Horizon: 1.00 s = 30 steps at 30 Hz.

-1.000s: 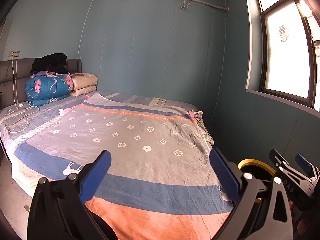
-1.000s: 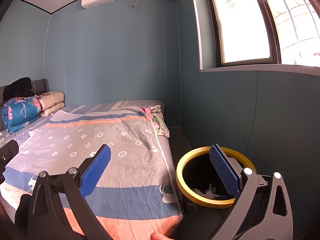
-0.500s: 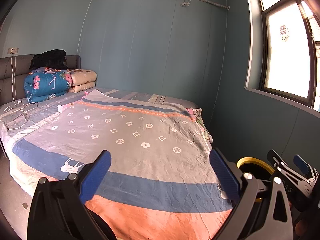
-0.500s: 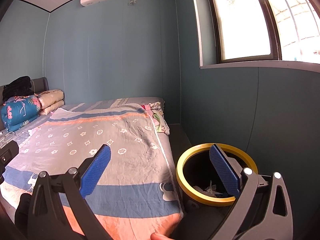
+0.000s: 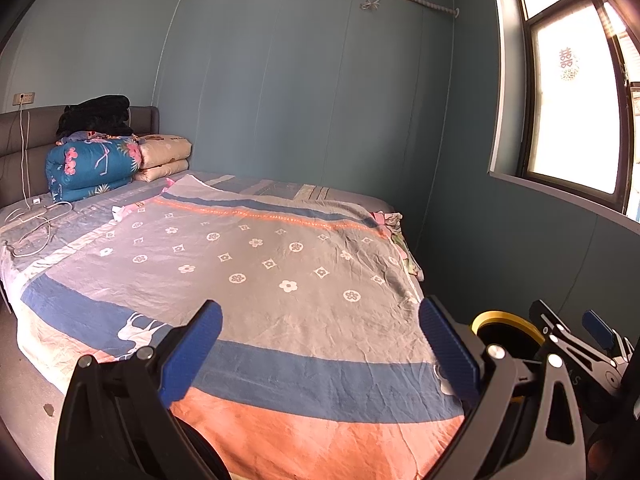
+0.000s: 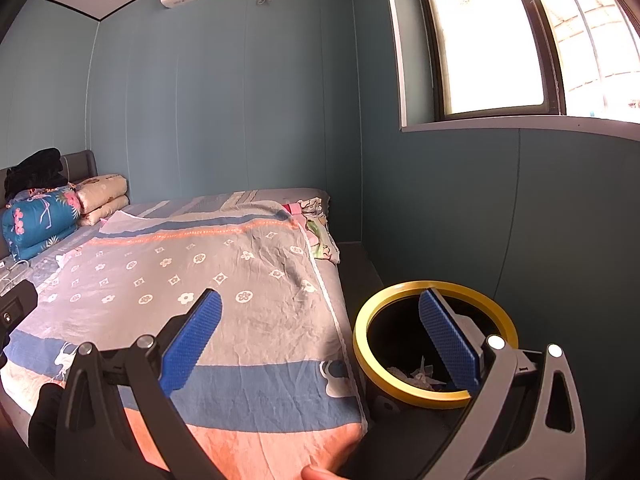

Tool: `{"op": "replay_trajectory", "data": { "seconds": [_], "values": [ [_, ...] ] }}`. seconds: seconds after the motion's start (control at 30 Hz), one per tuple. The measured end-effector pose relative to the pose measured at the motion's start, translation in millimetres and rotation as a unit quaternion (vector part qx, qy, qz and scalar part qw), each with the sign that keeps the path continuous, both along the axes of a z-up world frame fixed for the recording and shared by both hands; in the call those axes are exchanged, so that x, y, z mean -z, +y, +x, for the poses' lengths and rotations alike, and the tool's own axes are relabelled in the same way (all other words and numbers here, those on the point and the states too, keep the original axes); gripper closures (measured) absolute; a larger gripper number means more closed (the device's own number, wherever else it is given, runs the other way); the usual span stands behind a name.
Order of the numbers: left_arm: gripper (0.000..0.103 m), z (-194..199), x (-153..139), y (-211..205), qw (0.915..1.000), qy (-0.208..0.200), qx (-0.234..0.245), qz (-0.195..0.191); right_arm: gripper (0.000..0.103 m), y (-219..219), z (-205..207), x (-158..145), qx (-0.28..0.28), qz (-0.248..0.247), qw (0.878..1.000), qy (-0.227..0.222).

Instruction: Collect trash

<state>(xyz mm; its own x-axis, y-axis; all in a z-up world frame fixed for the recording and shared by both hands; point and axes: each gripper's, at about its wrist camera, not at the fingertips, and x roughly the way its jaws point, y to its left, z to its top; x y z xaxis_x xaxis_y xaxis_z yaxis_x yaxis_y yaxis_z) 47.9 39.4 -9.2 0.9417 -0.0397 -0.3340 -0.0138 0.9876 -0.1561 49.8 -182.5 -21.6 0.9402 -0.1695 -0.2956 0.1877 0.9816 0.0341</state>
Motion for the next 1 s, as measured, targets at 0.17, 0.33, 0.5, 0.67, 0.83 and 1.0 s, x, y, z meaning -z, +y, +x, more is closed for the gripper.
{"op": "replay_trajectory", "data": {
  "seconds": [0.17,0.33,0.5,0.67,0.83,1.0],
  "values": [
    [0.008,-0.2,1.1,-0.9,1.0,0.002,0.001,-0.002,0.008,0.5,0.9,2.7,0.0,0.001,1.0,0.003],
    [0.008,1.8,1.4,-2.4,1.0,0.003,0.002,-0.003,0.008,0.5,2.0,2.9,0.0,0.001,1.0,0.006],
    [0.008,2.8,2.5,-3.3,1.0,0.005,0.004,-0.004,0.008,1.0,2.1,3.4,0.0,0.002,1.0,0.007],
    [0.008,4.4,3.3,-3.8,0.9999,0.008,0.005,-0.006,0.008,0.8,3.1,4.4,0.0,0.004,1.0,0.011],
    [0.008,5.4,4.4,-5.0,0.9999,0.011,0.007,-0.007,0.008,0.7,4.4,5.9,0.001,0.005,1.0,0.013],
    [0.008,4.9,5.2,-6.0,0.9999,0.012,0.008,-0.008,0.008,0.7,5.4,6.7,0.001,0.007,1.0,0.015]
  ]
}}
